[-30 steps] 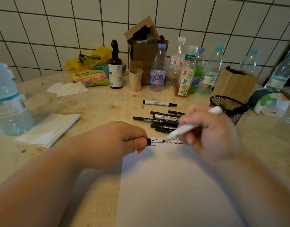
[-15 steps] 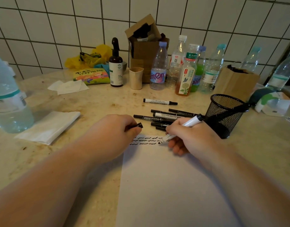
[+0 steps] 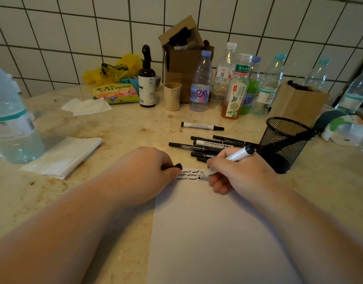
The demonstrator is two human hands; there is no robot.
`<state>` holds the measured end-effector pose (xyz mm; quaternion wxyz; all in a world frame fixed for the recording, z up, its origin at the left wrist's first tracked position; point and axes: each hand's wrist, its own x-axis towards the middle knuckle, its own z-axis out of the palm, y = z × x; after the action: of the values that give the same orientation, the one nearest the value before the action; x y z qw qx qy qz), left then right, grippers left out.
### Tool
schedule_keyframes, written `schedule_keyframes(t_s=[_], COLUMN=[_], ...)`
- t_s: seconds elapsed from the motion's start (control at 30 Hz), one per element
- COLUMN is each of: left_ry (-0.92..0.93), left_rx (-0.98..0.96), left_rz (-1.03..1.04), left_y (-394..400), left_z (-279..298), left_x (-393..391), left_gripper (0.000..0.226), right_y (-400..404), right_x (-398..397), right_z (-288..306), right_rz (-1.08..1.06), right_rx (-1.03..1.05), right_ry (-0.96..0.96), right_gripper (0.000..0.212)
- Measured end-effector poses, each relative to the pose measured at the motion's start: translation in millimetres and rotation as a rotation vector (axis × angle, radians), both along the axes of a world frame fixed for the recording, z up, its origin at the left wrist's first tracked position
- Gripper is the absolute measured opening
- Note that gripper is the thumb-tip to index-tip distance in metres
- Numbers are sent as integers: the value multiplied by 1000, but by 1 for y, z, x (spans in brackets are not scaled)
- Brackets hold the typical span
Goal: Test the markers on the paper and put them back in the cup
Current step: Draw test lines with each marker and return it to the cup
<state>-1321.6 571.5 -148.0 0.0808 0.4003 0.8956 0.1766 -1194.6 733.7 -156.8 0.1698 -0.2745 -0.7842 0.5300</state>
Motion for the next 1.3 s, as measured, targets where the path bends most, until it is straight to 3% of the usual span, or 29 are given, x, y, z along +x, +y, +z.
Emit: schedule_keyframes(t_s=[0.5,0.67,0.77,0.9,1.07,1.23,1.3], left_ry=[-24,-34,-37,-60,-88,-146,-155], left_rx=[3,21,65,132,199,238,255], left_rz=[9,-13,-54,-78,-107,-138,-123], left_y=[-1,-2,-2,-2,-3,-3,-3], left_z=[2,3,3,2,4,8,9], left_x=[2,3,4,3,3,10,11], left_gripper=[29,29,25,19,16,13,14], right_y=[5,8,6,-2,0,-3,-4], right_x=[2,2,5,6,6,7,7], right_z=[4,10,12,17,18,17,17], right_rz=[-96,-183,-106,38,94,162,194], right_rx=[-54,-117,-122,-372,-490,-460,-458], right_ry=[-21,108,152,291,313,295,292], right_gripper=[12,13,17,10,36,11,13])
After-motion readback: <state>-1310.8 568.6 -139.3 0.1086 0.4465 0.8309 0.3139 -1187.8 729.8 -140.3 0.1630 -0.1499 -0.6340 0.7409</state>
